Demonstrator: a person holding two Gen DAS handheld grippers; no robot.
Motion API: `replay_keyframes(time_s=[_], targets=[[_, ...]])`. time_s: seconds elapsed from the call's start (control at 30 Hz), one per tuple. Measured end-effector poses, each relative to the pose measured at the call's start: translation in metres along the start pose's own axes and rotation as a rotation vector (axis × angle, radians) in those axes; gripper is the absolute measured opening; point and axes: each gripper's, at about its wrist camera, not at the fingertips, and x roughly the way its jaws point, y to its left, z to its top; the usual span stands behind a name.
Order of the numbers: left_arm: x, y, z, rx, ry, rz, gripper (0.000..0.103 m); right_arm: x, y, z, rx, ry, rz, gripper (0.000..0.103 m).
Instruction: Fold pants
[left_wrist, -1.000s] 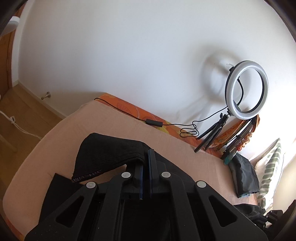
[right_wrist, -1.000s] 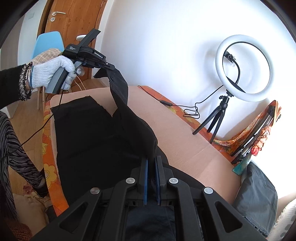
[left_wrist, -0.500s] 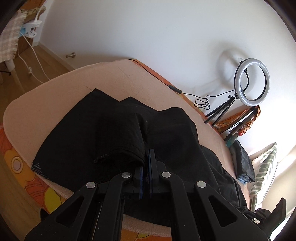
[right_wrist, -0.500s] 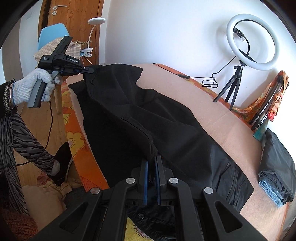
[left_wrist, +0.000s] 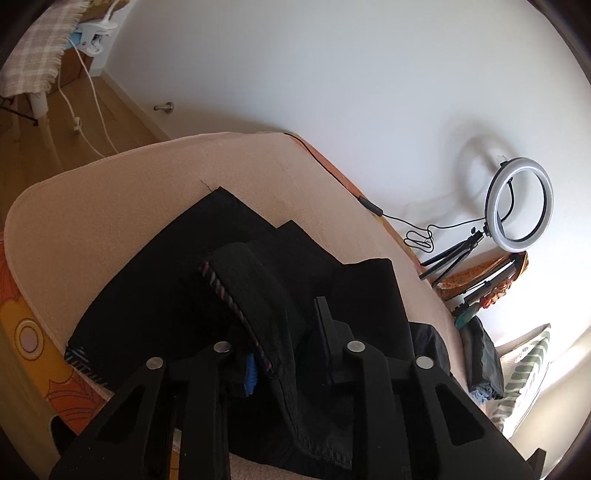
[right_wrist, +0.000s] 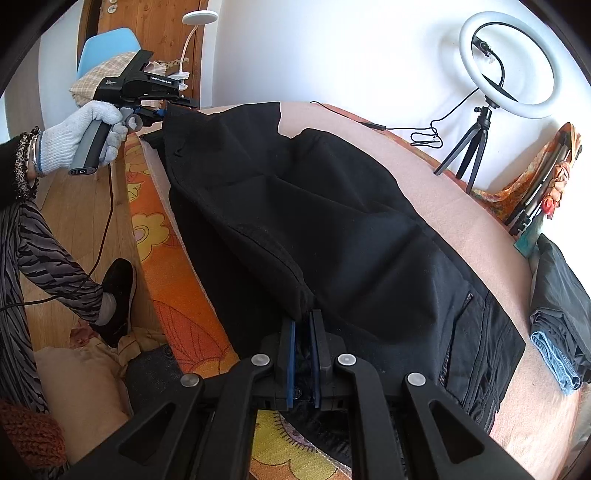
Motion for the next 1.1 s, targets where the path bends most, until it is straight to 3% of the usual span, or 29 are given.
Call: replay_keyframes(time_s=[0.1,0.47,0.63,0.73,0.87,0.97,1.1], targets=[[0.006,-0.002,-0.004,0.033,-0.003,0.026,0.005,0.002,-0.002,0.002,0.001,0.003,-0.004,0.004],[-0.025,0.045,-0.014,0.024,-0.063,0.17,0.004,0.014,0.006,0.019,-0.045,0.016,-0.018,0.005],[-0.026,0.05,-0.009,0.046,-0.073,0.168,0.004,0.021,0.009,0.027,-0.062,0.027,-0.029,0.004],[-0.018,0.052,-0.006,0.048,-0.021,0.158,0.005,0.02,0.003,0.029,-0.029,0.027,-0.036,0.004],[-0.023,0.055,-0.002,0.043,-0.011,0.176,0.015,0.017,0.008,0.023,-0.035,0.035,-0.044,0.005],[-0.037,0.059,0.005,0.052,-0.045,0.289,0.028,0.021,0.015,0.018,-0.059,0.057,-0.048,0.005],[-0.063,0.056,0.016,0.069,-0.113,0.32,0.028,0.021,0.013,0.014,-0.052,0.062,-0.038,0.005]])
